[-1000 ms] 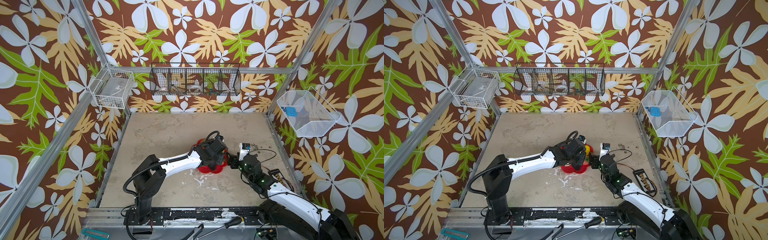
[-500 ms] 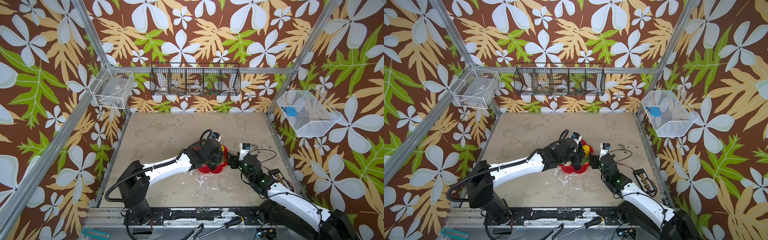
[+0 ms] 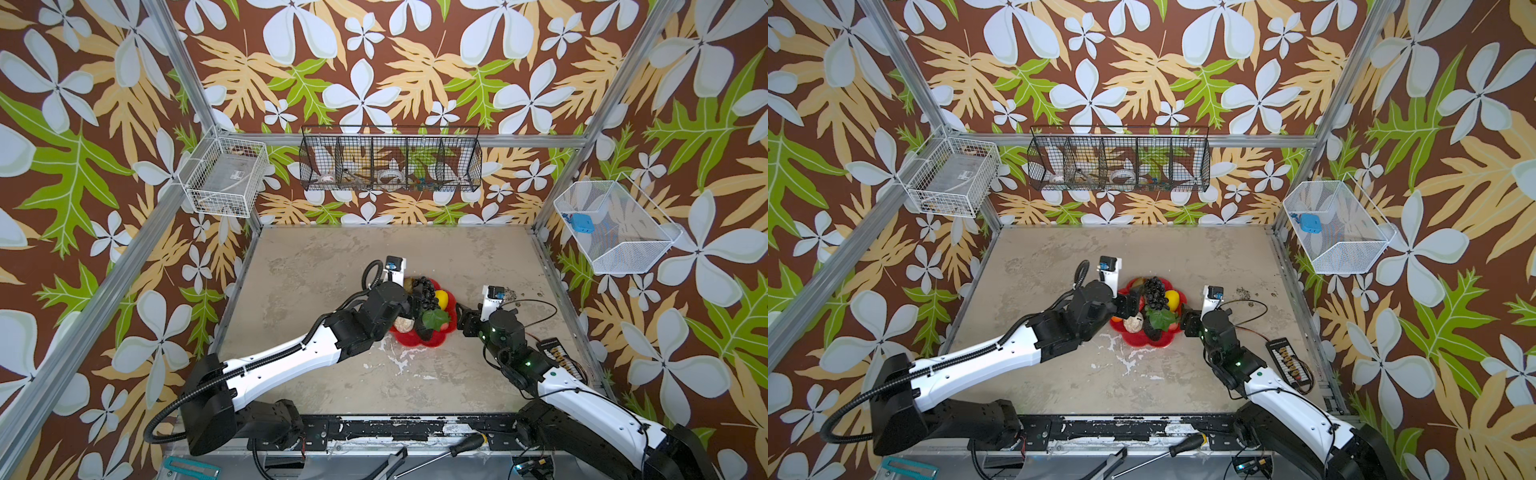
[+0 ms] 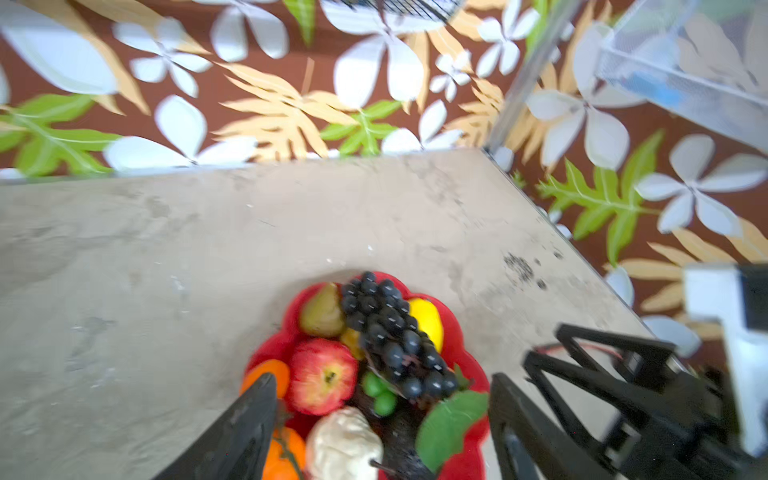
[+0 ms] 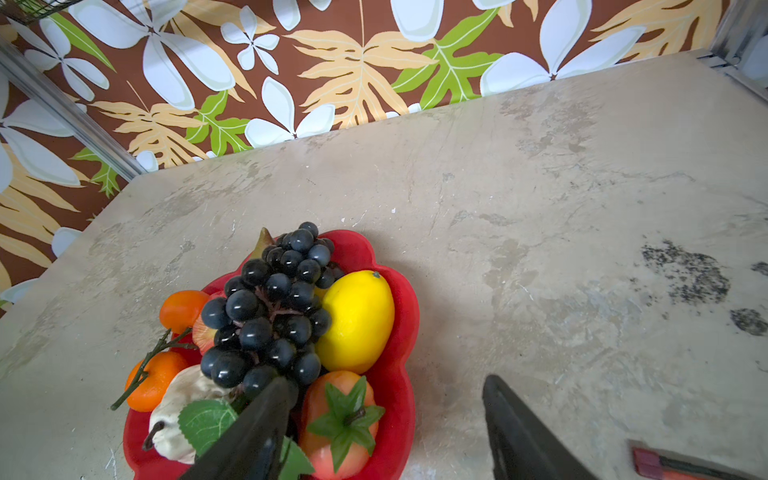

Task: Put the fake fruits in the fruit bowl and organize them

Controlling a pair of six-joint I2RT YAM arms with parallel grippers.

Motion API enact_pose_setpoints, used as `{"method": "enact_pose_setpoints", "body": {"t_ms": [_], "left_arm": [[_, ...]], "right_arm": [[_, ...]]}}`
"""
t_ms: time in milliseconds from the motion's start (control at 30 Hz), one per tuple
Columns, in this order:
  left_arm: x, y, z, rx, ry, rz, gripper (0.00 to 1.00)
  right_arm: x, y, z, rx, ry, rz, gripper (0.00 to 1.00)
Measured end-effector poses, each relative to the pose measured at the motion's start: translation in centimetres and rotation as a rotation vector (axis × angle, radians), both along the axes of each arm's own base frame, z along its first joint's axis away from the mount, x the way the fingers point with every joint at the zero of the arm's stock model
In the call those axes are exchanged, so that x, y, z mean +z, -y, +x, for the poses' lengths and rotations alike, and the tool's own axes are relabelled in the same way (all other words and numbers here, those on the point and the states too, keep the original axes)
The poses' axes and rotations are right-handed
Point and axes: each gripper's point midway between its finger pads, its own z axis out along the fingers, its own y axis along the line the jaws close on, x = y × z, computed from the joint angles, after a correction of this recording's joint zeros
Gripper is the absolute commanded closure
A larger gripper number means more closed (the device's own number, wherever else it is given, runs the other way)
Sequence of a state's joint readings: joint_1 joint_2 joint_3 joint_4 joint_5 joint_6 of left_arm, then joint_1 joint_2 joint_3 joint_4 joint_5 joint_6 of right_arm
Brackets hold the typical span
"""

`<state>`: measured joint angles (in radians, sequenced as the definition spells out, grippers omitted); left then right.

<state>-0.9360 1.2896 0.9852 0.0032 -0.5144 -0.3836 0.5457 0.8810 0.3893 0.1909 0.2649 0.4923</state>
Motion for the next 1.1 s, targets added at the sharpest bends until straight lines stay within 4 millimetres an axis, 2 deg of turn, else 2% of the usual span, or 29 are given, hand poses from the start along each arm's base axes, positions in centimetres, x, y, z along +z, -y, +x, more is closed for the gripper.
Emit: {"method": "enact_pose_setpoints", "body": {"t_ms": [33, 100, 200, 367, 467, 567, 667, 733, 767, 800, 867, 933, 1100], "left_arm": [[0.3, -1.6, 0.5, 0.051, 0.019, -0.007, 0.16], [0.9, -5.5, 1.6, 0.175, 0.068, -0.037, 0.07], [0.6, -10.2, 2.2, 0.327, 0.125, -0.071, 0.00], [-1.0, -15.5, 1.5, 0.512, 0.238, -0.043, 0.00], [-1.7, -18.0, 0.5, 0.585, 0.324, 0.019, 0.00], [-2.5, -20.9, -0.2, 0.673, 0.378, 0.111, 0.00], [-1.8, -23.0, -0.4, 0.746, 0.423, 0.136, 0.00], [-3.3, -27.0, -0.6, 0.881, 0.403, 0.187, 0.00], [-4.3, -28.4, -0.7, 0.922, 0.381, 0.222, 0.00], [-5.1, -29.3, -0.7, 0.936, 0.365, 0.246, 0.00], [-6.1, -30.7, -0.3, 0.959, 0.344, 0.259, 0.00], [-7.2, -31.7, 0.3, 0.970, 0.313, 0.262, 0.00], [-10.8, -31.4, 2.6, 0.866, 0.215, 0.289, 0.00]], "right_arm": [[0.5, 0.1, 0.0, -0.006, 0.007, 0.002, 0.26], [2.4, 0.4, 0.3, -0.030, 0.037, 0.010, 0.26], [4.7, 1.1, 0.6, -0.078, 0.065, 0.025, 0.25], [7.1, 2.8, 1.0, -0.182, 0.099, 0.014, 0.21], [7.6, 4.7, 1.3, -0.282, 0.133, -0.030, 0.17], [6.7, 7.3, 1.6, -0.400, 0.147, -0.124, 0.13], [6.0, 9.4, 1.9, -0.492, 0.148, -0.196, 0.10], [4.9, 12.4, 3.2, -0.612, 0.129, -0.258, 0.09], [3.3, 14.0, 3.3, -0.670, 0.080, -0.310, 0.09], [1.9, 14.8, 3.3, -0.686, 0.035, -0.352, 0.09], [1.2, 16.0, 3.6, -0.733, 0.025, -0.381, 0.09], [0.2, 16.9, 3.5, -0.761, 0.013, -0.415, 0.09], [-2.0, 17.0, 3.3, -0.736, 0.012, -0.460, 0.09]]}}
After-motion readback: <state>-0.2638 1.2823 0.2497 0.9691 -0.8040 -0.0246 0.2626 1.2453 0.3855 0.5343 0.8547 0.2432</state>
